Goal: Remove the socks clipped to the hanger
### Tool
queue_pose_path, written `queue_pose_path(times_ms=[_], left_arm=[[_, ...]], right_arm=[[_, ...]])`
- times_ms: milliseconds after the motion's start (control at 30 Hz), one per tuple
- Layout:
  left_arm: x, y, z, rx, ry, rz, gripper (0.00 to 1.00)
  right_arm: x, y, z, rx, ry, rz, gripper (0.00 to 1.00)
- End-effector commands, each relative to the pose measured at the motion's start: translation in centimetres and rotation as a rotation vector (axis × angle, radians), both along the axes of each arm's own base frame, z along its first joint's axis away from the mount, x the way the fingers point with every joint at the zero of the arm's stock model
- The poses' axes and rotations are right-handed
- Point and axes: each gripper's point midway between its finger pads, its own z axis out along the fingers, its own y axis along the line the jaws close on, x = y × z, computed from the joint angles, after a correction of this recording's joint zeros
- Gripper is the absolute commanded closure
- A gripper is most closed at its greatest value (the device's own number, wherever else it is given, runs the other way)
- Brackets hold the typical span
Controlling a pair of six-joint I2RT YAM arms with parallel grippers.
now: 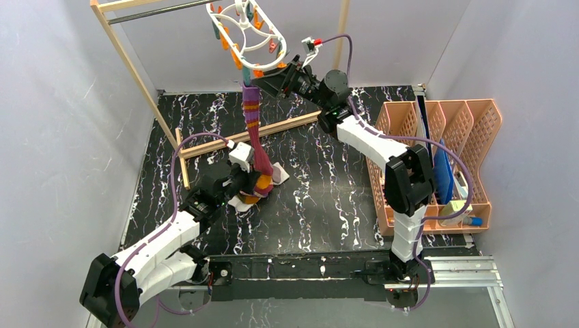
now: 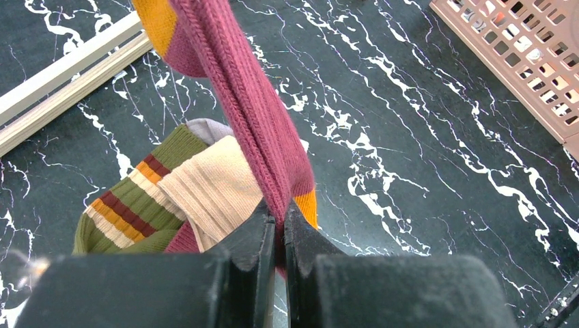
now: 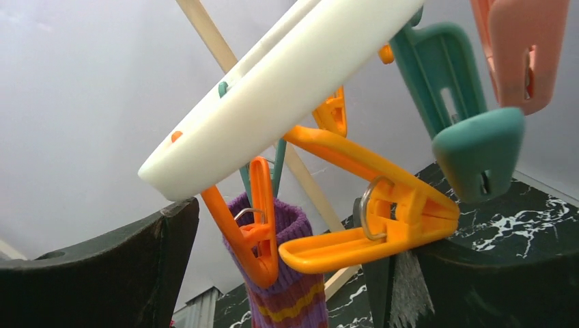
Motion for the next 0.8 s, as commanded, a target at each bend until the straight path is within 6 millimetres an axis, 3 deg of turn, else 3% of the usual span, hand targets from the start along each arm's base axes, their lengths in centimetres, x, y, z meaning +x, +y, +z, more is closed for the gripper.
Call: queue_pose_path(times_ms=[0, 400, 767], left_arm=[[0.0, -0.2, 0.6, 0.011, -0.011, -0.007, 1.00], [-0.1, -0.2, 0.8, 0.010, -0.016, -0.006, 1.00], [-0.2, -0.3, 1.0, 0.008, -0.023, -0.009, 1.00]], right_arm=[[-1.5, -0.7, 5.2, 0.120, -0.109, 0.038, 0.10], [-2.6, 0.8, 6.4, 0.152, -0.124, -0.001, 0.13], [-2.3, 0.5, 6.9, 0.162, -0.123, -0.040, 0.21]])
